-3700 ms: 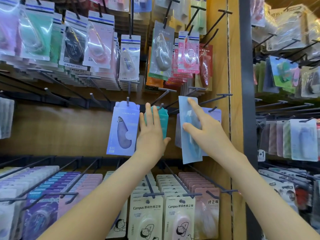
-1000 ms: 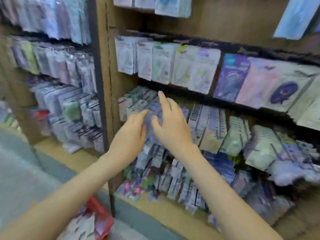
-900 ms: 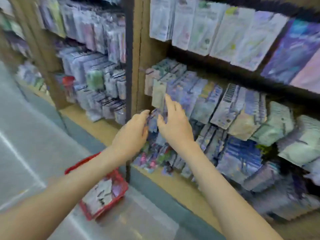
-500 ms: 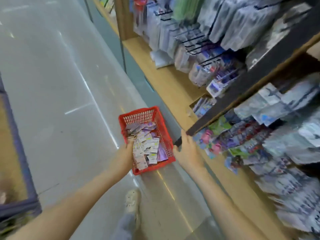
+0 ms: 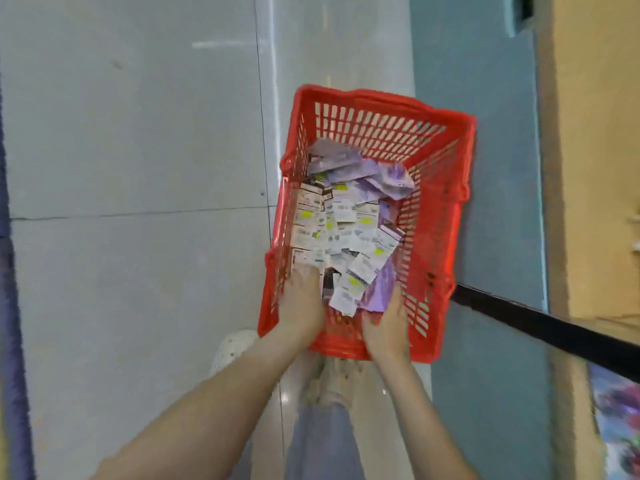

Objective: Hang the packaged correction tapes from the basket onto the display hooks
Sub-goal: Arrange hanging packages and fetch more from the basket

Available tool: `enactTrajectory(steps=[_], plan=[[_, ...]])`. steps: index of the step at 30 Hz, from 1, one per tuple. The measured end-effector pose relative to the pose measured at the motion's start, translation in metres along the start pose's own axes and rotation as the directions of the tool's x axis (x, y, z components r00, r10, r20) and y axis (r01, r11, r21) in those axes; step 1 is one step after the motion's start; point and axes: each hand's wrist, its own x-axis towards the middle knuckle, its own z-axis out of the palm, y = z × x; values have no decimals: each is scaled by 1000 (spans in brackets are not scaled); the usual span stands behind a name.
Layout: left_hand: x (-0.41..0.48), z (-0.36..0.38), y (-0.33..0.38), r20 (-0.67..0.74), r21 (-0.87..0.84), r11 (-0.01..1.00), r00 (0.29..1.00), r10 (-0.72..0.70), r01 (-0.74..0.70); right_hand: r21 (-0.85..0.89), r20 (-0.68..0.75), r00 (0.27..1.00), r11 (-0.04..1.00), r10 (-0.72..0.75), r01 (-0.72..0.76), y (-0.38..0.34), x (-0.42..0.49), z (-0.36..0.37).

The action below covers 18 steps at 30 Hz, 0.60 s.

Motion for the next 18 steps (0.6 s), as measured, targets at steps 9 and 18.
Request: enactTrajectory(steps=[9, 18], plan=[[93, 100, -4, -212, 341, 921, 970, -122, 190, -216, -3, 998, 975, 56, -55, 23, 155, 64], [68, 60, 18, -118, -368, 917, 971, -209, 152, 160, -49, 996, 985, 70, -61, 18, 121, 34]])
